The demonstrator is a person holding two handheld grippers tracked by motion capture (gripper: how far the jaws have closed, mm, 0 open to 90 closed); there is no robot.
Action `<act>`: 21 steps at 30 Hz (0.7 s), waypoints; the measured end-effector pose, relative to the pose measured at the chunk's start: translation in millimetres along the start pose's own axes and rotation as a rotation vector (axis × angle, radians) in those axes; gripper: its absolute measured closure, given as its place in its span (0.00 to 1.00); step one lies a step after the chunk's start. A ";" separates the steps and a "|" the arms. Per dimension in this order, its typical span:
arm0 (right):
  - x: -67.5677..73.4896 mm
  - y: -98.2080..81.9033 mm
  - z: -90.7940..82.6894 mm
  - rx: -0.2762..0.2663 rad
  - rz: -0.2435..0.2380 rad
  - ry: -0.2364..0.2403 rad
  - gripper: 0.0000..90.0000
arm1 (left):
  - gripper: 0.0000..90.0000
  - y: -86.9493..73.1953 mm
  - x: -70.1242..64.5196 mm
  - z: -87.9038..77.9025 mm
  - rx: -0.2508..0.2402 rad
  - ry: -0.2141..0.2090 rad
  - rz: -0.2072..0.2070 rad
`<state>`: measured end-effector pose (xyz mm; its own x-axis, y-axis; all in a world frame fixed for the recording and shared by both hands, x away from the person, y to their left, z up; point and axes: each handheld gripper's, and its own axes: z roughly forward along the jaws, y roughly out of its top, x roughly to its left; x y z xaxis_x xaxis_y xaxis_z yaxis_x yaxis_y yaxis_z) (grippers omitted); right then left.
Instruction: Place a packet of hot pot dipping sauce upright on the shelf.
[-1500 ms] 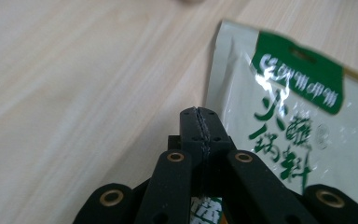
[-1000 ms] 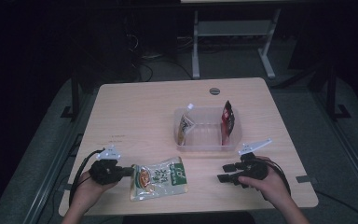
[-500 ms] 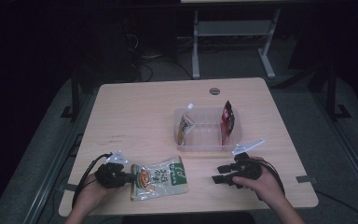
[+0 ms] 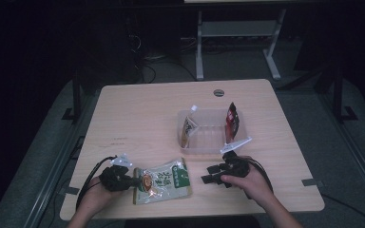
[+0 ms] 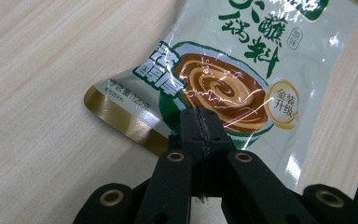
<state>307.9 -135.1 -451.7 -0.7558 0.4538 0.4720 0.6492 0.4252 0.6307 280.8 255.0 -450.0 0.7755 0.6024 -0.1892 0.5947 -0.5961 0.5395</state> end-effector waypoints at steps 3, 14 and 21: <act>3.3 7.2 13.1 0.014 -0.002 0.031 0.47 | 1.00 -0.7 0.6 0.0 0.003 0.000 -0.003; 7.6 22.0 50.2 0.060 -0.014 0.079 0.47 | 1.00 0.7 -2.7 0.8 0.011 0.022 0.008; 6.6 19.9 57.6 0.076 -0.007 0.087 0.46 | 1.00 0.7 -1.5 0.4 0.015 0.014 -0.006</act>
<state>320.7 -78.5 -471.5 -0.7626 0.3826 0.5215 0.6461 0.4875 0.5872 280.0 253.5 -449.7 0.7691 0.6130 -0.1807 0.6022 -0.6004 0.5262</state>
